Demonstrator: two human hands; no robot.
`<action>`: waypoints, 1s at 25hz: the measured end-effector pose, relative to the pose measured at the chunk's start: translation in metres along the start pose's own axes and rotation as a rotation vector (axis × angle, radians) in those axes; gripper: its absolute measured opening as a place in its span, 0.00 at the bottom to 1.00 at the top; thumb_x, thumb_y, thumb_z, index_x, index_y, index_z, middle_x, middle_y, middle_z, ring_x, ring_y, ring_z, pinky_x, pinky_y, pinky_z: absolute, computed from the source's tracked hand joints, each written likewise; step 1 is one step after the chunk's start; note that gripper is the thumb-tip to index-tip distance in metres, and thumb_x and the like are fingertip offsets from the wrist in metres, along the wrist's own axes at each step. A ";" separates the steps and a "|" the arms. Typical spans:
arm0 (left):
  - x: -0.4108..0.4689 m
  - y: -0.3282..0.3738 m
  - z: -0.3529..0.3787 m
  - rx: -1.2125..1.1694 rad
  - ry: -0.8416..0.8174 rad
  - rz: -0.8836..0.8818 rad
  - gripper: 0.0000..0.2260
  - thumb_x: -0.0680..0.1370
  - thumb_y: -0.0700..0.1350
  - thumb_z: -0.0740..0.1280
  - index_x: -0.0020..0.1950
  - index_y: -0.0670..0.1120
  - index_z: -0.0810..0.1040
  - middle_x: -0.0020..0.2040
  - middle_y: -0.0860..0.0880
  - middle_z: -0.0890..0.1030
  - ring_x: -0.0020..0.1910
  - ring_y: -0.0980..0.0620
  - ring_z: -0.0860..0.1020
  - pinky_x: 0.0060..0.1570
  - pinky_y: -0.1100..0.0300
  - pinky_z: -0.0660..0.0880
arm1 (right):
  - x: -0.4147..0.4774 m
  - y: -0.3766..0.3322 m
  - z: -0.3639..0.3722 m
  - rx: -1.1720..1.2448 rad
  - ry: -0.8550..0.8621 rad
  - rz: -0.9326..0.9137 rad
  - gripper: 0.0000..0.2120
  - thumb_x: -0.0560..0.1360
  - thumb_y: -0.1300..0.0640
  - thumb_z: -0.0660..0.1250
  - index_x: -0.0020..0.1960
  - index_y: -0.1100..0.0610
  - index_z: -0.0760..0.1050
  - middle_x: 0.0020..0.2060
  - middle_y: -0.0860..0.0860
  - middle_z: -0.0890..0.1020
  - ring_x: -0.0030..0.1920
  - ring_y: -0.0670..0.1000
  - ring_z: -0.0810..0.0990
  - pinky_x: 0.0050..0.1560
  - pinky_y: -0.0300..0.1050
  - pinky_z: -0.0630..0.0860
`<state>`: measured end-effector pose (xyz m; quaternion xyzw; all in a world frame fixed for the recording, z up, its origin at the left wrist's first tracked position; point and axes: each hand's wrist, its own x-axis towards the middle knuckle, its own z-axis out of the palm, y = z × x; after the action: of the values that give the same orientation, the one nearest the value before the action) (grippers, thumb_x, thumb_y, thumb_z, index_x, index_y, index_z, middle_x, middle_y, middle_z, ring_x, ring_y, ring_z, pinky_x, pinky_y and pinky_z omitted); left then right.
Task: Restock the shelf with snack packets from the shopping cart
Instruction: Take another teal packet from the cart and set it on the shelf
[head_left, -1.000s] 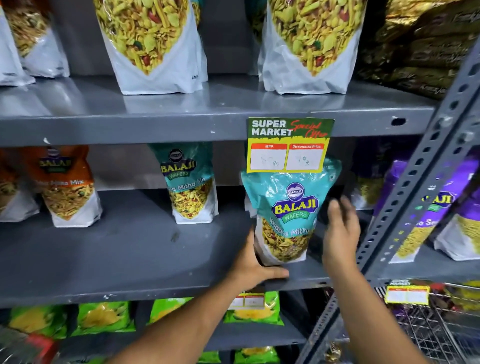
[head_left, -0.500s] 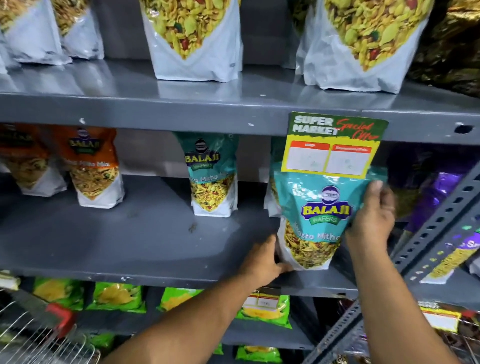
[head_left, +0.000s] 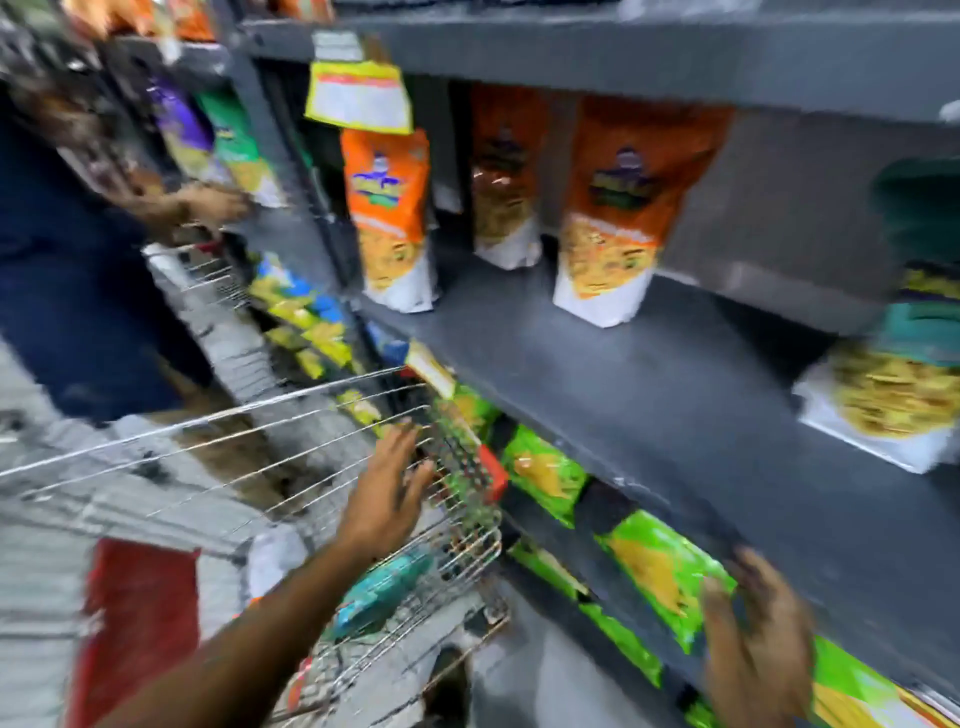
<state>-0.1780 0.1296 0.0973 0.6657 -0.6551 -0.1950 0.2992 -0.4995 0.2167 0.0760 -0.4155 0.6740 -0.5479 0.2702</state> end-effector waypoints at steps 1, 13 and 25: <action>0.014 -0.041 -0.017 -0.005 0.002 -0.160 0.35 0.74 0.65 0.55 0.71 0.41 0.68 0.71 0.42 0.71 0.71 0.45 0.68 0.71 0.47 0.65 | 0.001 -0.013 0.030 -0.024 -0.148 -0.046 0.29 0.69 0.30 0.58 0.60 0.48 0.73 0.54 0.56 0.80 0.54 0.51 0.78 0.60 0.51 0.73; -0.036 -0.266 -0.024 -0.500 -0.426 -1.320 0.11 0.79 0.40 0.60 0.36 0.46 0.71 0.27 0.49 0.75 0.24 0.52 0.75 0.23 0.64 0.72 | 0.011 0.004 0.409 -0.735 -1.500 -0.183 0.15 0.74 0.63 0.64 0.60 0.63 0.77 0.59 0.52 0.80 0.59 0.51 0.79 0.59 0.41 0.73; -0.012 -0.247 0.041 -0.793 -0.403 -1.605 0.13 0.77 0.45 0.67 0.35 0.42 0.69 0.26 0.46 0.74 0.23 0.51 0.72 0.27 0.61 0.71 | 0.007 0.057 0.433 -1.061 -1.733 0.517 0.11 0.77 0.52 0.64 0.49 0.60 0.77 0.42 0.54 0.81 0.40 0.50 0.80 0.40 0.45 0.80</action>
<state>-0.0185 0.1265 -0.0963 0.7229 0.0791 -0.6674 0.1606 -0.1630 -0.0088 -0.0885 -0.5742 0.4717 0.3775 0.5526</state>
